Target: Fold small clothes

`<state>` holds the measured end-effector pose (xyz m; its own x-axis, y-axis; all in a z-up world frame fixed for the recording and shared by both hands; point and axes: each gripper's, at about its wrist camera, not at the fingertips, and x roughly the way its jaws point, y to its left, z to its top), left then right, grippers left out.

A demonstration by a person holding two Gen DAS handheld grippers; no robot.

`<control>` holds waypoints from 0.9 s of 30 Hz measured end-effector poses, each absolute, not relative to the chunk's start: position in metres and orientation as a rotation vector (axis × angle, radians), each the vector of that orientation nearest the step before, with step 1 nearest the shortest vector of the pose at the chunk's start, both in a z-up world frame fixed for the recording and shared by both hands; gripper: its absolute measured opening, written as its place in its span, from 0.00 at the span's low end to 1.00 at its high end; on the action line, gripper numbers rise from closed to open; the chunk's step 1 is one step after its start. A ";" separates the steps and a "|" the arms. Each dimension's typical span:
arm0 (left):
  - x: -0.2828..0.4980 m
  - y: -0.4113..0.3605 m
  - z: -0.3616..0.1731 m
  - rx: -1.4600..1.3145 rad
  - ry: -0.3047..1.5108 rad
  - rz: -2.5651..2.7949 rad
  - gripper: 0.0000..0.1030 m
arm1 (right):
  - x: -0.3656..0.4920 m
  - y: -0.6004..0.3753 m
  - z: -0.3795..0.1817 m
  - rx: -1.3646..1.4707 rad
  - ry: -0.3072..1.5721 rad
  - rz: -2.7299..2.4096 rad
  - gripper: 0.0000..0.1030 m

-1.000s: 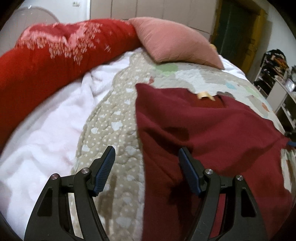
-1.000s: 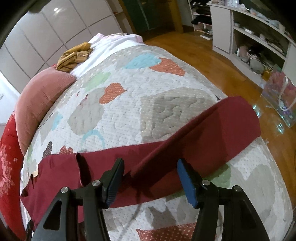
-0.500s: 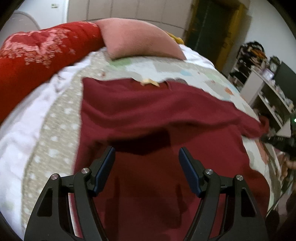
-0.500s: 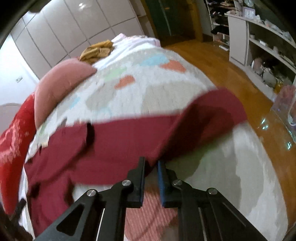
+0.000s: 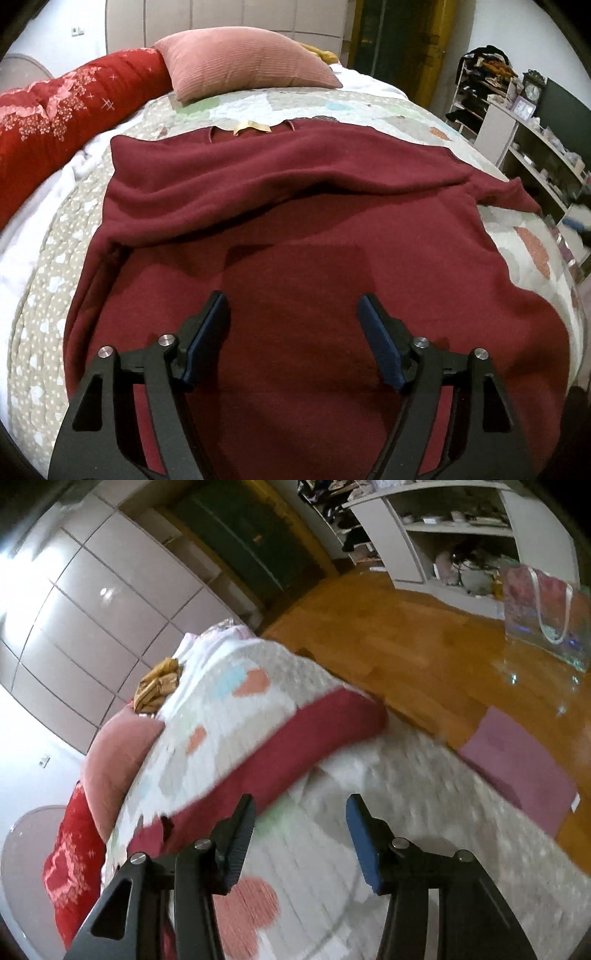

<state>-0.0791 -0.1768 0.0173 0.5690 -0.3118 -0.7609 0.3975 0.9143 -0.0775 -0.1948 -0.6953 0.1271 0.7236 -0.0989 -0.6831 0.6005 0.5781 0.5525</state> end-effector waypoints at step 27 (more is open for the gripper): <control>-0.078 -0.182 0.011 0.101 0.867 -0.444 0.84 | -0.081 -0.747 0.093 0.815 0.902 -0.484 0.15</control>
